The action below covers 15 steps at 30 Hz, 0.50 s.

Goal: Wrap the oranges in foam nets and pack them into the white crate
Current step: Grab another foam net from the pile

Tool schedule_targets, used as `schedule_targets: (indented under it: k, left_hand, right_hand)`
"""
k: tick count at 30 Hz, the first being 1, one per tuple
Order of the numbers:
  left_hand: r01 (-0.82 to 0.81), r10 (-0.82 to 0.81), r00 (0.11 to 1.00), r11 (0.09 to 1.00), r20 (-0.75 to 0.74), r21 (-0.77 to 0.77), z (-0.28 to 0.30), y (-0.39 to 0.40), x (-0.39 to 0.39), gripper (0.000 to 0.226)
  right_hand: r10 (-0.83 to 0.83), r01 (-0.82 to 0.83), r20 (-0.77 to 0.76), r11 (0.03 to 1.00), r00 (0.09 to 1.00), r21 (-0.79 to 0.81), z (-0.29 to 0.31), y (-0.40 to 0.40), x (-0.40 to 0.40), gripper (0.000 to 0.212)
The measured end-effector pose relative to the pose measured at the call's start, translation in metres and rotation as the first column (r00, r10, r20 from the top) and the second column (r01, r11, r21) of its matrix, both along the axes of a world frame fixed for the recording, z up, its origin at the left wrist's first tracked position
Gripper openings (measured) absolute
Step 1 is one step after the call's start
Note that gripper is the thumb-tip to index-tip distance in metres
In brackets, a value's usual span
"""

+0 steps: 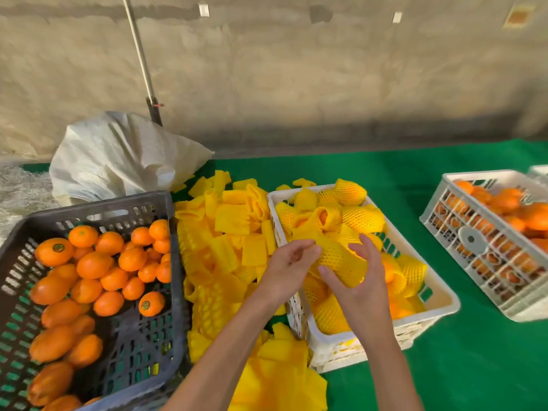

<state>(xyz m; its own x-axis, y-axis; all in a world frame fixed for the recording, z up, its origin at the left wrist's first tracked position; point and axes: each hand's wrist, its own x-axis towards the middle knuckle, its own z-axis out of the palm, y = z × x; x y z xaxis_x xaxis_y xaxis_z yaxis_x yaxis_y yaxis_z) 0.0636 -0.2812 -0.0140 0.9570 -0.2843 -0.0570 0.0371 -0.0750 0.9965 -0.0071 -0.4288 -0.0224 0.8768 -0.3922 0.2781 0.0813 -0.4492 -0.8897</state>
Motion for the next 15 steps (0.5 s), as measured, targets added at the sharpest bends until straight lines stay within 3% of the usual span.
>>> schedule_targets:
  k: [3, 9, 13, 15]
  left_hand:
    - [-0.083, 0.086, 0.995, 0.995, 0.057, -0.049, -0.002, 0.005, 0.006, 0.012]
    - [-0.242, 0.239, 0.958, 0.970, 0.156, 0.002, 0.007, 0.072, 0.010, 0.032]
    - [-0.447, 0.429, 0.859, 0.895, 0.280, 0.000, 0.001, 0.135, 0.016, 0.035]
    - [-0.517, 0.479, 0.809, 0.856, 0.340, 0.025, -0.007, 0.160, 0.016, 0.032]
  right_hand:
    - [-0.041, 0.040, -0.024, 0.998, 0.999, -0.046, -0.006, -0.006, -0.002, 0.080]
    - [0.066, -0.064, 0.017, 0.993, 0.998, -0.099, -0.009, 0.046, 0.017, 0.048]
    - [0.208, -0.207, 0.000, 0.977, 0.978, -0.056, -0.025, 0.105, 0.040, 0.044]
    - [0.270, -0.278, -0.121, 0.959, 0.955, -0.051, -0.044, 0.127, 0.054, 0.043]
